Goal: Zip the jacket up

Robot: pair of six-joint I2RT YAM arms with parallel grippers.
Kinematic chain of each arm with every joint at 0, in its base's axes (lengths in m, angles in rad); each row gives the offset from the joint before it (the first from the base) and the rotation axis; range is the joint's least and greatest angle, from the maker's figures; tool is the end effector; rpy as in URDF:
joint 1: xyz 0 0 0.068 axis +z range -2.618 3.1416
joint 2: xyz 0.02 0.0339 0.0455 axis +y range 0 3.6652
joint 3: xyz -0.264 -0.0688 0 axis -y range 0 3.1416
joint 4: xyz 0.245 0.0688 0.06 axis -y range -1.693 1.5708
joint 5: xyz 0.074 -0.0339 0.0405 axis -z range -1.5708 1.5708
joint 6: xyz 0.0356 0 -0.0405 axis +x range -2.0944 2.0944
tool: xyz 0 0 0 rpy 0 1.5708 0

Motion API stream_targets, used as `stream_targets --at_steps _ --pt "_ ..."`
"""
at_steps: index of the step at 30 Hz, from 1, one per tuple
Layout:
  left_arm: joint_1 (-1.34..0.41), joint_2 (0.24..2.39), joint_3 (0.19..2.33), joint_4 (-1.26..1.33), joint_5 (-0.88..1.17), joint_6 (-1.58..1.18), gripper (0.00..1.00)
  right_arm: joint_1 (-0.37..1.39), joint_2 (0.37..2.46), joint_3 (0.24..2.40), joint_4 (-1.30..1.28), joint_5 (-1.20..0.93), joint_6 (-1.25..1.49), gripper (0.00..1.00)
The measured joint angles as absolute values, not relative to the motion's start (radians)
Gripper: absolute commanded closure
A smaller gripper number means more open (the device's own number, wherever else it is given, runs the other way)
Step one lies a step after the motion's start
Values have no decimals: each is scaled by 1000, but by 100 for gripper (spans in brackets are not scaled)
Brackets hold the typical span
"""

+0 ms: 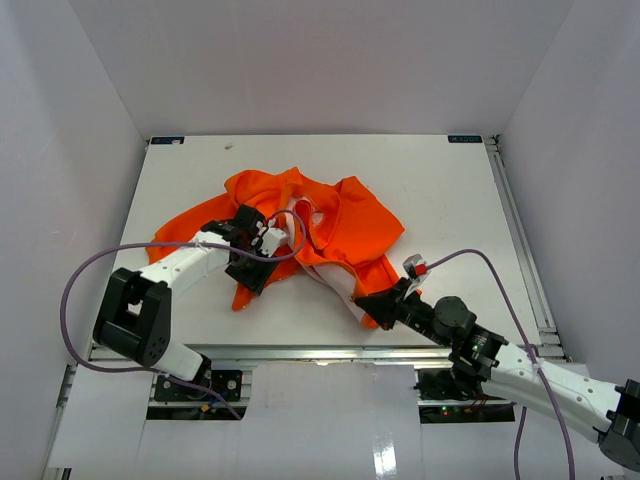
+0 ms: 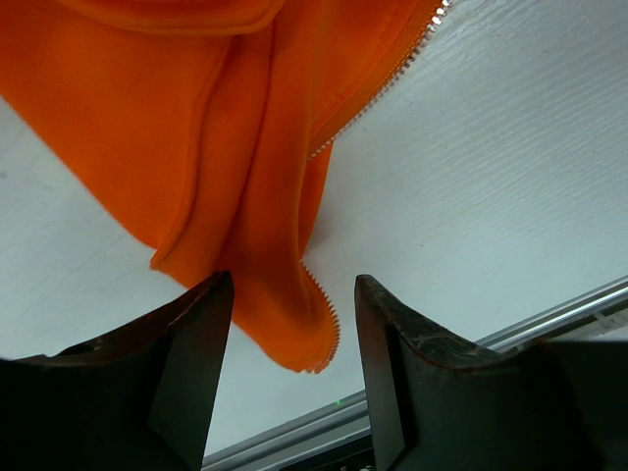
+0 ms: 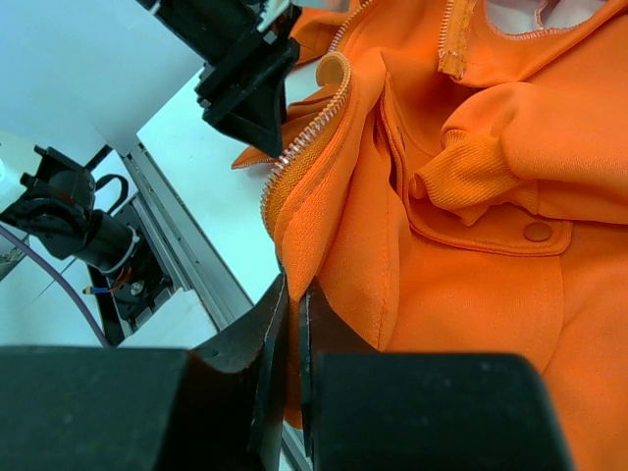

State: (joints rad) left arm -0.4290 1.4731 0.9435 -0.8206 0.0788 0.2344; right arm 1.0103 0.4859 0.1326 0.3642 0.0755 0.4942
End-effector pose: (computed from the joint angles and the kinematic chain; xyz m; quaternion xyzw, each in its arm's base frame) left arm 0.2352 -0.1107 0.1974 0.3275 0.9376 -0.0496 0.1057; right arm 0.0802 0.1228 0.2095 -0.1534 0.6863 0.4661 0.5369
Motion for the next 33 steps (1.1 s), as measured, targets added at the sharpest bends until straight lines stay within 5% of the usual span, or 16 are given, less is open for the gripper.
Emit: stream_targets --at_steps 4,6,8,18,23,33 --pt "-429 1523 922 -772 135 217 87 1010 479 133 356 76 494 92" --pt "-429 1545 905 -740 156 204 99 1010 479 133 352 76 494 92" --pt "-426 1565 892 -699 173 180 100 1010 479 133 348 78 494 92" --pt "-317 1443 861 -467 334 -100 100 1010 548 133 354 87 494 92" --pt "-316 1416 821 -294 416 -279 58 1010 573 133 364 99 494 92" --pt "-318 1357 770 -309 432 -362 44 1010 581 133 368 110 494 92"
